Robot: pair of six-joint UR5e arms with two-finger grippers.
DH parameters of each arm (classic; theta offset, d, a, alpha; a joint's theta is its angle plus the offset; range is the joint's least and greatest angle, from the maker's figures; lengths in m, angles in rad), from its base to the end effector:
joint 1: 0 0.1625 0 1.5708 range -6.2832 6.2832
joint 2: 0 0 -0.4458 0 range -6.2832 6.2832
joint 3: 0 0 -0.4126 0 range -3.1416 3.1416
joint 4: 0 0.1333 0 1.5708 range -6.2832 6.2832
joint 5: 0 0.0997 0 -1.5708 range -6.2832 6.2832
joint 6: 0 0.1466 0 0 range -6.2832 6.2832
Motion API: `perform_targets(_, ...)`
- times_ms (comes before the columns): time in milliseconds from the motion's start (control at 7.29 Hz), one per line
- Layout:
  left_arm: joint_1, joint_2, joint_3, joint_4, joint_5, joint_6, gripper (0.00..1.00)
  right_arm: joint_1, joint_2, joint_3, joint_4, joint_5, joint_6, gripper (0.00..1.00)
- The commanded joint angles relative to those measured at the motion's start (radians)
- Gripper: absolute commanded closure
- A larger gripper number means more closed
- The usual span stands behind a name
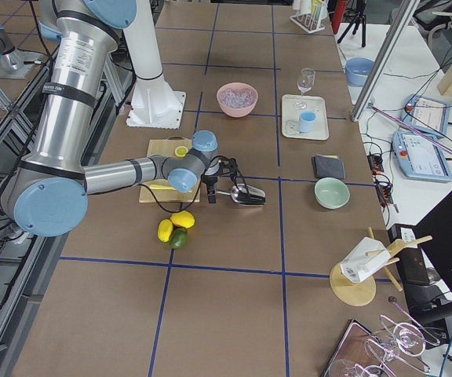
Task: Put ice in cup with scoop
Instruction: 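Reach the right gripper to the metal scoop handle and grasp it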
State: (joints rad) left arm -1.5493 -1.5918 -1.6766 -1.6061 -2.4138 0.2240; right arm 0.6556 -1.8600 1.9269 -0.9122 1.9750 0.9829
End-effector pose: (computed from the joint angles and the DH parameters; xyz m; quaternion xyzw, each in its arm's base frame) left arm -0.0124 -0.5332 0.6362 0.1147 0.3982 0.1442 0.8986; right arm -0.3095 -0.3334 0.5969 0.0499 -0.3919 -0.0402 0.9178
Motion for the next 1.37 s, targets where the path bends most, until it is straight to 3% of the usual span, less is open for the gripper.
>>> perform_targets(0, 0.000, 0.001, 0.000, 0.000, 0.001, 0.000, 0.00, -0.007, 0.016, -0.009, -0.008, -0.002, 0.002, 0.00)
perform_targets(274, 0.000, 0.001, 0.000, 0.000, -0.001, 0.000, 0.00, -0.005, 0.051, -0.043, -0.010, -0.018, 0.002, 0.00)
perform_targets(411, 0.000, 0.000, 0.000, 0.000, -0.001, 0.000, 0.00, -0.002, 0.048, -0.046, -0.010, -0.021, 0.002, 0.13)
perform_targets(548, 0.000, 0.000, 0.000, 0.000, -0.001, 0.000, 0.00, -0.001, 0.044, -0.046, -0.010, -0.022, 0.002, 0.35)
perform_targets(960, 0.000, 0.000, -0.003, 0.000, -0.001, 0.000, 0.00, 0.001, 0.041, -0.037, -0.008, -0.022, 0.002, 0.66)
perform_targets(1097, 0.000, 0.000, -0.003, 0.000, -0.001, 0.000, 0.00, 0.002, 0.041, -0.031, -0.005, -0.022, -0.001, 0.88)
perform_targets(1234, 0.000, 0.000, -0.005, 0.000, -0.001, 0.000, 0.00, 0.002, 0.039, -0.014, -0.005, -0.021, -0.013, 1.00)
